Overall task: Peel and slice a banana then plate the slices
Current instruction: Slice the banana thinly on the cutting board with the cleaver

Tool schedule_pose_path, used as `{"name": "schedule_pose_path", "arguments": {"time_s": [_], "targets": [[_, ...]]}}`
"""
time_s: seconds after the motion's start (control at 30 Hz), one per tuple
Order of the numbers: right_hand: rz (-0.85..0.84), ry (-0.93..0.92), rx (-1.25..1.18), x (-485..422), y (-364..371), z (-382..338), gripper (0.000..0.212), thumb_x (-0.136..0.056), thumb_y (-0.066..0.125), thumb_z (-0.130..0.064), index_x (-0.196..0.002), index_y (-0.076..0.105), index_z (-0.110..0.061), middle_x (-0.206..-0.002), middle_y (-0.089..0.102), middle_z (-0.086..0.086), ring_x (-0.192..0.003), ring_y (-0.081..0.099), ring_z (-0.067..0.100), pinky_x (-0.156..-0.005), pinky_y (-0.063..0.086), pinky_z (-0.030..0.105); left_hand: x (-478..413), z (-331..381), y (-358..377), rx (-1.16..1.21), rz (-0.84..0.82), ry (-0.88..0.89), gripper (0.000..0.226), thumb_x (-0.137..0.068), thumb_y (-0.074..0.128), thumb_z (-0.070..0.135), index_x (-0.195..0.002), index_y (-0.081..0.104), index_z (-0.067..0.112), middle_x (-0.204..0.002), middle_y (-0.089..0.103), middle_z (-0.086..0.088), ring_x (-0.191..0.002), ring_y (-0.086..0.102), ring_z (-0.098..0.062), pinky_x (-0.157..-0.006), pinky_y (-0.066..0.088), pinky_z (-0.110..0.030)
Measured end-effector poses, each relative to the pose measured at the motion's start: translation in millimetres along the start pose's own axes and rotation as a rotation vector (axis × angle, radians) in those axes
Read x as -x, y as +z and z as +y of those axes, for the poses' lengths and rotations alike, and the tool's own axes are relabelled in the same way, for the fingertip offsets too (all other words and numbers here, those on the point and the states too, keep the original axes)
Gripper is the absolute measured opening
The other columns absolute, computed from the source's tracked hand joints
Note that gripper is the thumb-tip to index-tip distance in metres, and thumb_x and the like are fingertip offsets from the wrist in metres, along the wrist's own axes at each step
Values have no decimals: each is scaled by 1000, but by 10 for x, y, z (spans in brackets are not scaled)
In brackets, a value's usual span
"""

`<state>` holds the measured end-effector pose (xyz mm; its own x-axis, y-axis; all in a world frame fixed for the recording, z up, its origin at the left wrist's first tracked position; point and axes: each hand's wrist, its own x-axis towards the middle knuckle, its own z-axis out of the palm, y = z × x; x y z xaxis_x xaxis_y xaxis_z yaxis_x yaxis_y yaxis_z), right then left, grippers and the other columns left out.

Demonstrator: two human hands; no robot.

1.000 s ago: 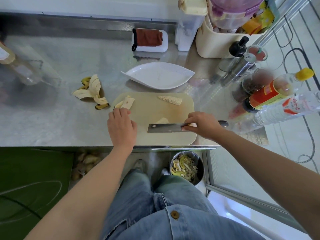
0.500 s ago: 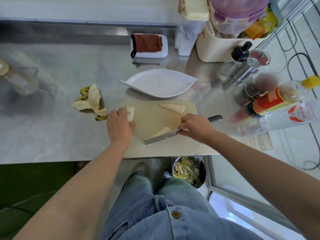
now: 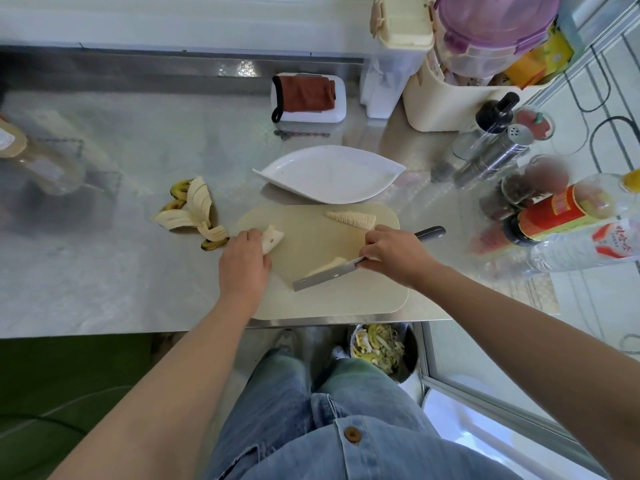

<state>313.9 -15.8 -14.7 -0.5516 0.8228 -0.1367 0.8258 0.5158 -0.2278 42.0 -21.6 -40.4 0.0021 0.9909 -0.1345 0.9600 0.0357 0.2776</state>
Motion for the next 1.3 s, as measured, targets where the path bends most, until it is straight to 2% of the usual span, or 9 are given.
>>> {"name": "schedule_pose_path", "arguments": {"time_s": [0.27,0.43,0.5,0.6,0.73,0.93,1.07,1.2,1.3], "targets": [[44,38,25,-66,47,7,18,-82,71,-30,-77,71,-13,-72,59,3,-76,56,26,-50,30,27,125,-22,74,65,39,21,33,-87,64,9,-118,54,9,-111,59,-12,-102,52,-27,-80,45,-35],[-3,138,-39,-95,40,-16,22,-91,55,-39,-94,69,-21,-94,65,-5,-93,57,20,-62,44,31,200,-36,107,115,29,46,38,-86,63,7,-123,53,9,-116,57,-12,-105,52,-24,-80,44,-29],[-49,130,-9,-75,20,-20,25,-94,48,-41,-95,65,-22,-95,67,-6,-89,61,22,-61,39,29,206,-36,99,119,31,51,38,-86,64,6,-123,53,9,-116,58,-12,-105,52,-25,-81,46,-30],[-102,115,49,-41,11,-30,27,-96,43,-43,-98,62,-24,-91,69,-2,-82,62,24,-60,32,27,212,-43,93,108,23,56,36,-87,63,6,-122,53,9,-112,59,-12,-99,54,-24,-76,44,-29],[-115,93,52,27,23,-59,28,-95,44,-45,-96,62,-24,-87,69,0,-78,62,25,-60,34,28,262,-53,126,85,7,72,36,-88,61,5,-122,52,8,-110,58,-13,-96,53,-25,-72,45,-31],[-99,58,32,206,67,-108,28,-96,43,-43,-98,62,-22,-96,70,-4,-83,64,24,-62,30,26,411,-86,167,89,-4,103,33,-88,61,7,-119,52,8,-107,58,-11,-91,54,-22,-68,46,-29],[-110,-10,78,227,72,-93,32,-97,42,-42,-100,64,-19,-99,68,-3,-82,64,23,-59,34,28,400,-74,150,19,38,132,28,-86,62,13,-112,54,9,-99,58,-9,-86,49,-20,-61,37,-26],[-53,-119,92,182,21,-44,32,-95,49,-40,-100,71,-16,-110,65,-1,-82,65,24,-59,48,31,233,13,108,1,93,76,27,-87,63,21,-108,56,5,-107,57,-13,-100,50,-26,-79,45,-35],[-51,-143,69,174,0,0,31,-94,54,-40,-95,72,-15,-111,65,1,-77,65,25,-57,38,26,171,18,150,38,44,39,40,-90,61,24,-121,50,2,-131,49,-16,-119,46,-30,-96,45,-39]]}}
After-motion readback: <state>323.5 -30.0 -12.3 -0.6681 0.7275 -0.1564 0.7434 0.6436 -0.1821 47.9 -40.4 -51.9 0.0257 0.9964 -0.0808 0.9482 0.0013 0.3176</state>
